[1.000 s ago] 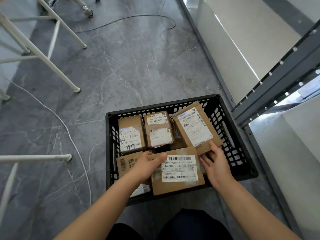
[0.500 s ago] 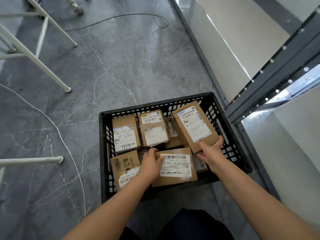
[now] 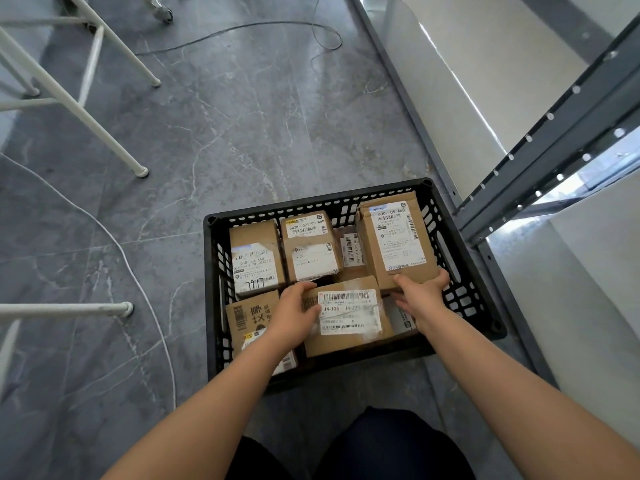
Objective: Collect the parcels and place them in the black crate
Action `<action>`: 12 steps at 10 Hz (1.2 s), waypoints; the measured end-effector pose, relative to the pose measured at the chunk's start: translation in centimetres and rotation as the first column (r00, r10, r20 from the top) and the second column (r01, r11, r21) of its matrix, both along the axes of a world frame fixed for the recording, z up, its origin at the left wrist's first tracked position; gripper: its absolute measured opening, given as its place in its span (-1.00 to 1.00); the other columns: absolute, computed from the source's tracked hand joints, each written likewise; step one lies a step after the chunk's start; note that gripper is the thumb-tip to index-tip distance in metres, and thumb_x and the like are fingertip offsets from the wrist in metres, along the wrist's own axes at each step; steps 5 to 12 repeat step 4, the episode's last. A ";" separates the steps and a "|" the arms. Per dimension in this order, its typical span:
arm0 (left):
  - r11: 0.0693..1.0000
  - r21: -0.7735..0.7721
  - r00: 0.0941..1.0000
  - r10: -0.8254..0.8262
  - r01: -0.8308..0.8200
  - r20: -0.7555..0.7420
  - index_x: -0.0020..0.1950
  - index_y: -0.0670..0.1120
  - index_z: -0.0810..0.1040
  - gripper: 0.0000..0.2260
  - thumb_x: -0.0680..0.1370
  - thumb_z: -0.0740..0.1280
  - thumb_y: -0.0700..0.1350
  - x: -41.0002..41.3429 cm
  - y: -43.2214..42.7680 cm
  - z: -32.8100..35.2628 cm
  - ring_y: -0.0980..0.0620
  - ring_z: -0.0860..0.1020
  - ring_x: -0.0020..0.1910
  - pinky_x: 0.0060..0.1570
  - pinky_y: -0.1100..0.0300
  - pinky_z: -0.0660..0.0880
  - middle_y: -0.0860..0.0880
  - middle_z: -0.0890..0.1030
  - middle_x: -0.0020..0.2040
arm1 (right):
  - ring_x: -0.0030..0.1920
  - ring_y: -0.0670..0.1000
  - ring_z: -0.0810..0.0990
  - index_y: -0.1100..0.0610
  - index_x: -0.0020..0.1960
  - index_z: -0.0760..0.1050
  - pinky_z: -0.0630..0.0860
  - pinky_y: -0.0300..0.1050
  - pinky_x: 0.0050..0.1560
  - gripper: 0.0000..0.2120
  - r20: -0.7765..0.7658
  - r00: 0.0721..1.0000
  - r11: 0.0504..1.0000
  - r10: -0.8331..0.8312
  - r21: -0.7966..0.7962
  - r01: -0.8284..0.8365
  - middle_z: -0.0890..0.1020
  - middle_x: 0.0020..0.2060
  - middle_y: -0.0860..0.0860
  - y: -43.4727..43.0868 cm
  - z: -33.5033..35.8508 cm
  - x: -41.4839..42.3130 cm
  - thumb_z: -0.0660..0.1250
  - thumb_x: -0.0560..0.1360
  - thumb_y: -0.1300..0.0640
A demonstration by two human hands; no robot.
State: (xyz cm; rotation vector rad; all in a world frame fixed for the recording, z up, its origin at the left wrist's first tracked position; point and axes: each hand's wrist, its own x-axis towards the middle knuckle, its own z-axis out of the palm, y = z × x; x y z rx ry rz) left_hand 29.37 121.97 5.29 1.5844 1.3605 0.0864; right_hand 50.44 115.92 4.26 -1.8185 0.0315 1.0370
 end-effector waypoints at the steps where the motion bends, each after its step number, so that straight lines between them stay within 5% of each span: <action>1: 1.000 0.025 1.000 -0.009 0.008 0.029 0.36 0.03 0.38 -0.61 0.55 0.33 -0.16 -0.2 0.1 -0.2 0.01 0.35 0.36 0.33 0.12 0.31 -0.01 0.33 0.40 | 0.35 0.14 0.36 -0.10 0.51 -0.22 0.35 -0.01 0.28 -0.10 0.127 0.990 0.993 0.067 -0.104 -0.054 0.25 0.44 0.10 -0.2 0.4 -0.2 0.36 0.47 0.22; 2: 0.997 0.077 0.999 0.003 -0.006 0.040 0.33 0.01 0.41 -0.64 0.54 0.34 -0.11 0.1 0.2 -0.1 0.04 0.36 0.35 0.34 0.12 0.32 0.02 0.37 0.36 | 0.48 0.19 0.13 -0.10 0.52 -0.21 0.25 0.12 0.37 -0.10 0.255 0.959 0.967 0.128 -0.245 -0.064 -0.08 0.53 0.09 0.1 1.5 -1.0 0.37 0.46 0.16; 3: 0.983 0.144 0.992 0.108 -0.116 0.062 0.27 -0.02 0.46 -0.69 0.53 0.36 -0.10 0.4 0.4 0.0 0.11 0.44 0.16 0.18 0.19 0.43 0.04 0.46 0.23 | 0.47 0.14 0.08 0.00 0.51 0.01 0.26 0.14 0.40 -0.19 0.516 0.826 0.967 0.226 -0.219 -0.128 0.00 0.50 0.07 0.3 2.0 -2.0 0.40 0.42 0.15; 4: 0.967 0.163 0.979 0.180 -0.194 0.098 0.12 0.00 0.50 -0.82 0.52 0.36 -0.11 0.7 1.1 0.7 0.12 0.50 0.01 -0.06 0.27 0.44 0.08 0.53 0.04 | 0.39 -0.02 0.19 0.01 0.42 0.21 0.24 -0.09 0.33 -0.38 0.633 0.721 0.947 0.282 -0.062 -0.316 0.20 0.41 -0.02 1.1 3.1 -3.2 0.38 0.44 0.17; 12: 0.967 0.163 0.979 0.180 -0.194 0.098 0.12 0.00 0.50 -0.82 0.52 0.36 -0.11 0.7 1.1 0.7 0.12 0.50 0.01 -0.06 0.27 0.44 0.08 0.53 0.04 | 0.39 -0.02 0.19 0.01 0.42 0.21 0.24 -0.09 0.33 -0.38 0.633 0.721 0.947 0.282 -0.062 -0.316 0.20 0.41 -0.02 1.1 3.1 -3.2 0.38 0.44 0.17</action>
